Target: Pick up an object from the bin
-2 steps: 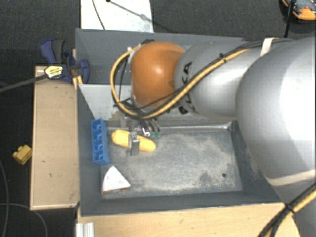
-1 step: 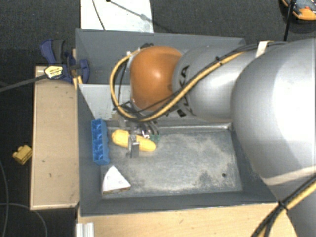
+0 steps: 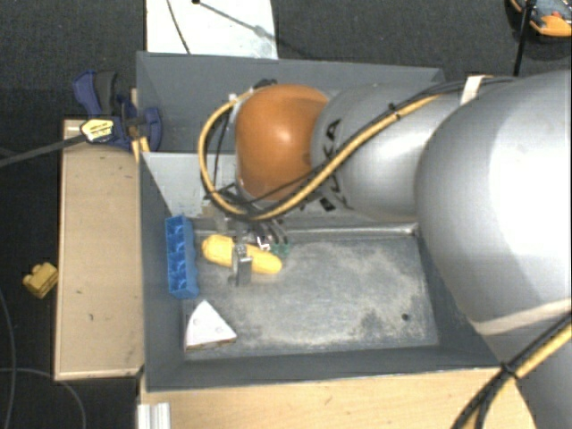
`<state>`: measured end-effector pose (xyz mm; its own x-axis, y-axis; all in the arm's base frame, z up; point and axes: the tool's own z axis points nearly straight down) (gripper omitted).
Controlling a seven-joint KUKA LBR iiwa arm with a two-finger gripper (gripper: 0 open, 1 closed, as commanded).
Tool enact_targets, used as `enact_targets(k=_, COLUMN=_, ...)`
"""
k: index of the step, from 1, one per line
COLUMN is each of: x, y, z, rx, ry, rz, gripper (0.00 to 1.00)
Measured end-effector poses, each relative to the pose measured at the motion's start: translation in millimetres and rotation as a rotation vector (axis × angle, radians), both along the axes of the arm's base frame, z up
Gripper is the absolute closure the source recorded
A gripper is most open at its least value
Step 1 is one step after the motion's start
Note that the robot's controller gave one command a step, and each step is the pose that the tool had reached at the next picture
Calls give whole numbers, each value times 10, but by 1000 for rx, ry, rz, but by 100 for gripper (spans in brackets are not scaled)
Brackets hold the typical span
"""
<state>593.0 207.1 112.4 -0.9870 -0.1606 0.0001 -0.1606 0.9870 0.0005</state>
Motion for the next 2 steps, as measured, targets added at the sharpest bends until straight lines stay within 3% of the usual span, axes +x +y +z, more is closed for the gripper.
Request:
enact_targets(k=1, x=7, y=-98, z=-275, rx=1, ry=-4, rz=67, gripper=0)
enact_targets(k=2, x=-13, y=-2, z=-383, rx=6, ry=-5, rz=-259, gripper=100)
